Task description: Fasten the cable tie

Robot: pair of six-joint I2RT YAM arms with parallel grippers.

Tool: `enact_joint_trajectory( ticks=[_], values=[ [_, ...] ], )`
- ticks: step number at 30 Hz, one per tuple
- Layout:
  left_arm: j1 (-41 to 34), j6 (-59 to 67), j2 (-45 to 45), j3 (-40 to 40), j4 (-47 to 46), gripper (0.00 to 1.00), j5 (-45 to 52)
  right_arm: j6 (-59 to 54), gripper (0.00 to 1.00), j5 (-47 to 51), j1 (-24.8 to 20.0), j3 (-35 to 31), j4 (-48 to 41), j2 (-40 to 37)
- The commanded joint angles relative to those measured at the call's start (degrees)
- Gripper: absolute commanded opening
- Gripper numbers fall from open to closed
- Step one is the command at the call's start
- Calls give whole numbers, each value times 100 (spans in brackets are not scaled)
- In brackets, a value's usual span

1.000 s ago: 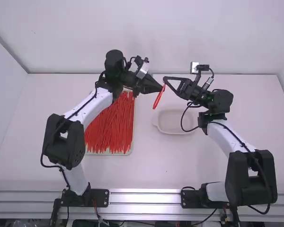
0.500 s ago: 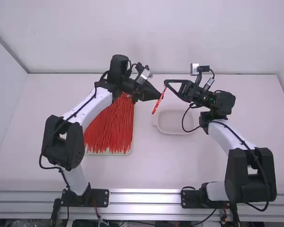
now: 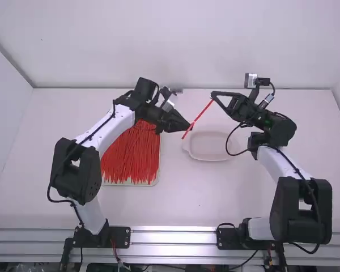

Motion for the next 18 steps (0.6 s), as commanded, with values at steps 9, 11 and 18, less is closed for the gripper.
enact_joint_trajectory(
  ticks=[9, 11, 18],
  values=[
    [-13, 2024, 26, -83, -1416, 2, -199, 531, 0, 678, -640, 164, 181, -129],
    [-15, 2127, 26, -83, -1567, 2, -192, 531, 0, 682, -658, 179, 181, -129],
    [-11, 2542, 26, -83, -1954, 2, -201, 643, 0, 621, -678, 343, 181, -129]
  ],
)
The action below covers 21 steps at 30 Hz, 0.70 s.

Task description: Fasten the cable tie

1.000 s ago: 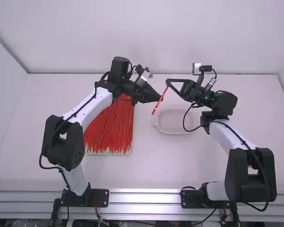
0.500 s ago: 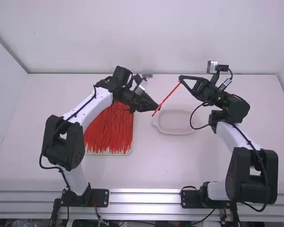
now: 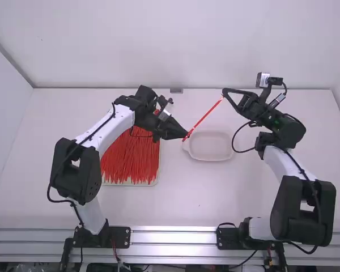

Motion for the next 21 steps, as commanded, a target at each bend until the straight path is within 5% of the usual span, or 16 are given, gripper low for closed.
enact_joint_trajectory(
  ticks=[1, 6, 9, 11, 13, 14, 21],
  values=[
    [-11, 354, 26, -83, -70, 2, -234, 114, 0, 592, -181, 358, 70, -127],
    [-11, 358, 26, -83, -70, 2, -234, 114, 2, 494, -140, 382, 55, -127],
    [31, 356, 26, -83, -28, 2, -337, 114, 29, 444, -85, 382, 50, -127],
    [72, 356, 26, -81, -26, 2, -378, 111, 37, 302, -116, 382, 52, -127],
    [155, 354, 26, -81, -31, 2, -361, 111, 61, -103, -144, 382, 55, -127],
    [173, 356, 26, -81, -31, 2, -358, 114, 99, -179, -144, 382, 55, -127],
    [566, 267, 26, -81, 197, 2, -129, 125, 99, -695, 15, 245, -11, -127]
  ],
)
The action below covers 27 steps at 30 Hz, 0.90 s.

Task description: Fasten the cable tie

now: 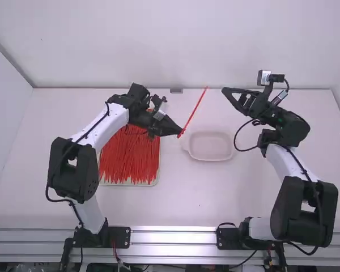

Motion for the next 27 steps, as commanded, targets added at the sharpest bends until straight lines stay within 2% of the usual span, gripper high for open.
enact_joint_trajectory(
  ticks=[1, 6, 13, 19, 27],
  values=[
    [219, -22, 26, -39, 72, 2, 350, -26, 99, -249, 98, -22, 46, -116],
    [590, -42, 15, 48, 103, 2, 433, -334, 99, -195, 275, -345, 37, -116],
    [684, -800, 15, 426, 339, 2, 433, -898, 99, 26, 737, -791, 33, -116],
    [483, -1397, 15, 885, 627, 2, 433, -1556, 99, 892, 1259, -1185, 20, -114],
    [-79, -1438, 15, 1526, 573, 2, 431, -1700, 99, 1891, 1565, -1467, 28, -116]
  ],
)
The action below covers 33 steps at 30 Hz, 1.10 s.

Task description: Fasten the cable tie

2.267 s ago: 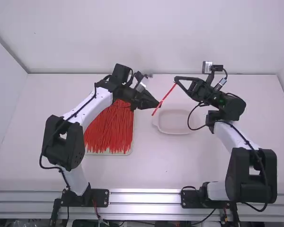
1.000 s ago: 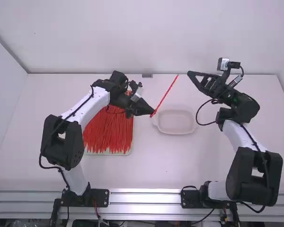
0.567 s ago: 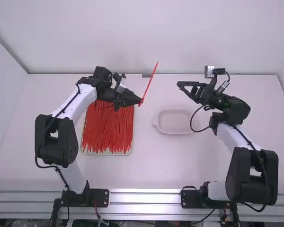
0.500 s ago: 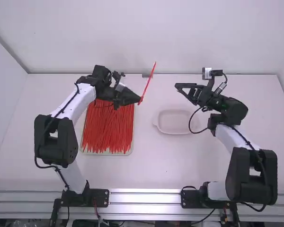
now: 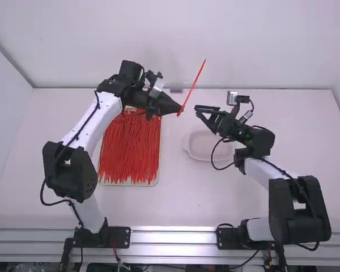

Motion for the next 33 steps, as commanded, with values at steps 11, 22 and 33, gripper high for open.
enact_joint_trajectory(
  ticks=[11, 22, 33],
  values=[
    [-448, -79, 17, 249, 107, 2, 125, -81, 80, 675, 61, -31, 127, -109],
    [-472, -59, 17, 249, 103, 2, 107, -92, 42, 793, 328, -31, 144, -109],
    [-511, -83, 17, 219, 98, 2, -7, -129, 0, 699, 354, 85, 142, -109]
  ],
)
